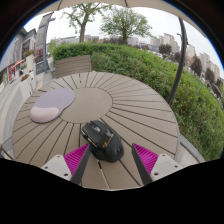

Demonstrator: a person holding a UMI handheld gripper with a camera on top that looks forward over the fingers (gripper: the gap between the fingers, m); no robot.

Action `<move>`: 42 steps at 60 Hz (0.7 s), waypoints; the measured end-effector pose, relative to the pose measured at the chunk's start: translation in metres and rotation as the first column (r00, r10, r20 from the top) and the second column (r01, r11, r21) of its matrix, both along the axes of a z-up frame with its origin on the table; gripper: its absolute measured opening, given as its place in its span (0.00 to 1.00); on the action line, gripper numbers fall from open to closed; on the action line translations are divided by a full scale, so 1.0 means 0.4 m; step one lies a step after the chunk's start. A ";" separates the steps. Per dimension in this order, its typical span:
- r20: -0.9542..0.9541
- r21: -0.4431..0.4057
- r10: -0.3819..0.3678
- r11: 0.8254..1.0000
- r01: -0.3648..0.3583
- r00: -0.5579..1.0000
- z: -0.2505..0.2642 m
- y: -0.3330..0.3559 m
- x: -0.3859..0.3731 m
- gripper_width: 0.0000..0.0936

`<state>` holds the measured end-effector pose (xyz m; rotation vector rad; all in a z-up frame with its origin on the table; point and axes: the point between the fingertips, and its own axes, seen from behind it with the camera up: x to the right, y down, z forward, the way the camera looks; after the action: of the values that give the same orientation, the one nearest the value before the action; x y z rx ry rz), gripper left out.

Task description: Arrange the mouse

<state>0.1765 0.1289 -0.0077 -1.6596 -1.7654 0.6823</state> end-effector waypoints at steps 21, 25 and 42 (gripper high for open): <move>0.038 -0.054 0.038 0.998 -0.036 0.999 -0.026 -0.001 -0.135 0.89; 0.045 -0.058 0.045 0.997 -0.043 0.998 -0.027 0.005 -0.150 0.88; 0.079 -0.041 0.078 0.996 -0.075 0.994 -0.028 0.013 -0.186 0.66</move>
<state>0.1020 0.1342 -0.0188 -1.6734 -1.8920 0.6963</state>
